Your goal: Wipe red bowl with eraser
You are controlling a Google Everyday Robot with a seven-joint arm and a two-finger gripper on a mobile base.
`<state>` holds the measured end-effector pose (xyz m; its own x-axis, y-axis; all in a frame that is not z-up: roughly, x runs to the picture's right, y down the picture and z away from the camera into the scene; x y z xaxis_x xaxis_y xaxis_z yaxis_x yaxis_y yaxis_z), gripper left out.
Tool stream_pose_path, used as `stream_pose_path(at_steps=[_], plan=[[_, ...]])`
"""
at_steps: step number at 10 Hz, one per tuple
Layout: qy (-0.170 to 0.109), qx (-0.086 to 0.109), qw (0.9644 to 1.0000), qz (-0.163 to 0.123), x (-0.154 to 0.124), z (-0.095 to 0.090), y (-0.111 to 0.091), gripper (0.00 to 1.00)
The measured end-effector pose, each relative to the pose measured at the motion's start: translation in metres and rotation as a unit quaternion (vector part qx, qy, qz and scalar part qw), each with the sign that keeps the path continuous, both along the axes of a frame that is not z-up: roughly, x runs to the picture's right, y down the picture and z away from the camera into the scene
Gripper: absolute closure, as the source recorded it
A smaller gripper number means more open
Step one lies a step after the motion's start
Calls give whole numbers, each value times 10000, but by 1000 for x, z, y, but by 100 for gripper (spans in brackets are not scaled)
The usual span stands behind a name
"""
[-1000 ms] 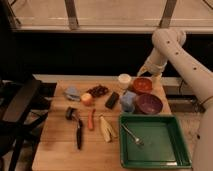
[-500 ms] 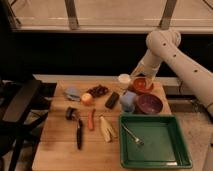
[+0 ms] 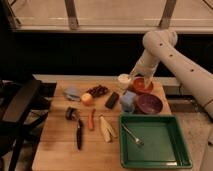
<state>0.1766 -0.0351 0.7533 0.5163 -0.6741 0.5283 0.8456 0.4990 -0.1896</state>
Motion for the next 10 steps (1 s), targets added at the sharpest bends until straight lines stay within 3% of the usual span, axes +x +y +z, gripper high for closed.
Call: stream_pose_path(at_steps=[5, 10], plan=[[-451, -67, 9959, -786, -102, 21, 8, 36], [-806, -276, 9906, -1071, -165, 59, 32, 36]])
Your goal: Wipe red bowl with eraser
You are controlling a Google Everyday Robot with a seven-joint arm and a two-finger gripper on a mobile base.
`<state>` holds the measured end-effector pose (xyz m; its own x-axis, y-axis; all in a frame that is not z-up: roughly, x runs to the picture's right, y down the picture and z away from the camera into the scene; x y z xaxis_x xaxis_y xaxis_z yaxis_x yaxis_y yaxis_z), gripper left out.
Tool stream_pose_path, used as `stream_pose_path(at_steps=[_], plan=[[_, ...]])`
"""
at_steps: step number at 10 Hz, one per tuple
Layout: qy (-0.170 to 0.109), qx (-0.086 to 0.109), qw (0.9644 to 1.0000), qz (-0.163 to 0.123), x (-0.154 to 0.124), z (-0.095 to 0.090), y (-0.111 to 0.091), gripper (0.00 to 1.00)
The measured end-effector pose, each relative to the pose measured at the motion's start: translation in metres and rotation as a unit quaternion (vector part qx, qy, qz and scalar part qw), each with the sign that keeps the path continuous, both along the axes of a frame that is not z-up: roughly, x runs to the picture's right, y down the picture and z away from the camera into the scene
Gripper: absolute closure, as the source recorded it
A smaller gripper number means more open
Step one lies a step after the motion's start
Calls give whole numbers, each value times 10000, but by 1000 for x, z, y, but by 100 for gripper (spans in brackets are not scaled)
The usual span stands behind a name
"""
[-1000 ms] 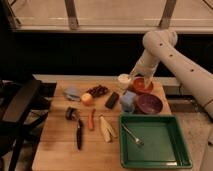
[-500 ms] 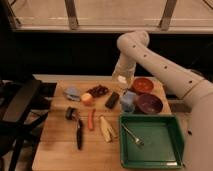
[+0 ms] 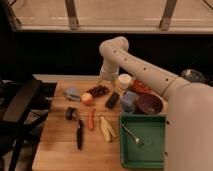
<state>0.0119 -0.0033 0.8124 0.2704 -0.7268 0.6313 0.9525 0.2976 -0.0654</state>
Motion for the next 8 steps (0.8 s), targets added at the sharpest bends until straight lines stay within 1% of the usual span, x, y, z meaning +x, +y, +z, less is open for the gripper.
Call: stream_pose_path(at_steps=[1, 3, 4, 5, 8], plan=[[-31, -109, 9999, -2, -6, 11, 10, 36], [-92, -207, 9997, 56, -9, 22, 20, 36], [-184, -250, 9993, 189, -8, 28, 26, 36], [-280, -335, 9981, 440, -1, 35, 33, 36], [-309, -336, 9980, 441, -4, 35, 33, 36]])
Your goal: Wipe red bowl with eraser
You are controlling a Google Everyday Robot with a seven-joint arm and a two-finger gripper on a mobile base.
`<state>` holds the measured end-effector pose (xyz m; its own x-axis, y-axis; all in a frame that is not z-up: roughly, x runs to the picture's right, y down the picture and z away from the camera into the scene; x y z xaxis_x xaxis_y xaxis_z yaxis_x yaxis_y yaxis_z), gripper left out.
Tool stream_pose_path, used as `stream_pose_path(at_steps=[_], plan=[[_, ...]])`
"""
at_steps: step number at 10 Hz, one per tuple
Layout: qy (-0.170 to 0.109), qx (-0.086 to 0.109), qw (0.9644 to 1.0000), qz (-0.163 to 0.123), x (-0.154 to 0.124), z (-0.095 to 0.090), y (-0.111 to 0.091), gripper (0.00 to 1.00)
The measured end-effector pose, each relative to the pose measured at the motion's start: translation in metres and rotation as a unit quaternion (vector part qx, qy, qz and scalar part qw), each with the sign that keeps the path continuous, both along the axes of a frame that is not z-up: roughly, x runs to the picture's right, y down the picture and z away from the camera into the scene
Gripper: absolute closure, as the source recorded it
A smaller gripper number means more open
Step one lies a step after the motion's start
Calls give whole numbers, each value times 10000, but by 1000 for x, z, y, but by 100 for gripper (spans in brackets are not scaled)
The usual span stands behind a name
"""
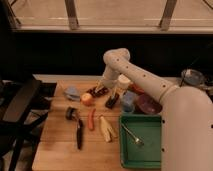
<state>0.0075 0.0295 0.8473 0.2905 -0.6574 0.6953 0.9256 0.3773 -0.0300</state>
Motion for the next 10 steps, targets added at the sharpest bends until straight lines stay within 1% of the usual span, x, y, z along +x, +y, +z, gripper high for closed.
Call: stream_pose_path(at_steps=[2, 3, 6, 7, 9, 10], plan=[[40, 10, 10000, -25, 1, 1, -2, 36], [106, -44, 9999, -100, 2, 6, -1, 36], [326, -204, 9988, -301, 3, 40, 18, 36], [454, -226, 9980, -389, 5, 50, 24, 36], [647, -266, 9965, -456, 9, 59, 31, 36], [754, -281, 9957, -464, 16, 63, 35, 36]])
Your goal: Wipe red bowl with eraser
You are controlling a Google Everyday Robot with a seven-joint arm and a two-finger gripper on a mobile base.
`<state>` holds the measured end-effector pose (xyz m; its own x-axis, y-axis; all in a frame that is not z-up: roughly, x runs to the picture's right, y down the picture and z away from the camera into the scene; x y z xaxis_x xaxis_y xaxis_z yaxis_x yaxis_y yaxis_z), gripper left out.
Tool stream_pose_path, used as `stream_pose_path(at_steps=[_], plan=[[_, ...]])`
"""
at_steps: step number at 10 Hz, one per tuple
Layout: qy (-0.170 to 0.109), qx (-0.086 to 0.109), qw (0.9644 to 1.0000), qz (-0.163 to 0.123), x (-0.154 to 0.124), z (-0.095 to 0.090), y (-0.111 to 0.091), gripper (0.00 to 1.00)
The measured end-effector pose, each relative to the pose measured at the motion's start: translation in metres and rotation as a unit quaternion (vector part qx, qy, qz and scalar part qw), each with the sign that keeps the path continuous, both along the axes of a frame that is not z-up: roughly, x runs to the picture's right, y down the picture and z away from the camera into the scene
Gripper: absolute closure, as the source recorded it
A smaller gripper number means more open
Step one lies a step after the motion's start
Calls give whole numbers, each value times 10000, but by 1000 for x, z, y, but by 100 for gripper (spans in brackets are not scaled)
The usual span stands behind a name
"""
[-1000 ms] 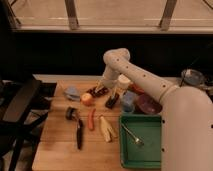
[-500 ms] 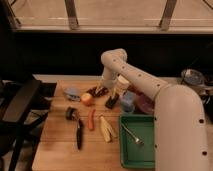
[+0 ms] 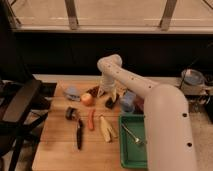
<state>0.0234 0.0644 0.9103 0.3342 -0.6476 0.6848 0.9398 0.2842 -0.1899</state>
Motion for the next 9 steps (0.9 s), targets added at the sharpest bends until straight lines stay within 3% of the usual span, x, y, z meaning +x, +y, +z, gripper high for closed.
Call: stream_pose_path(at_steps=[3, 7, 8, 9], plan=[[186, -13, 9997, 151, 17, 15, 10, 36], [123, -65, 9988, 465, 32, 37, 16, 36], [99, -59, 9986, 520, 34, 42, 15, 40], [73, -48, 9985, 545, 37, 44, 13, 51]])
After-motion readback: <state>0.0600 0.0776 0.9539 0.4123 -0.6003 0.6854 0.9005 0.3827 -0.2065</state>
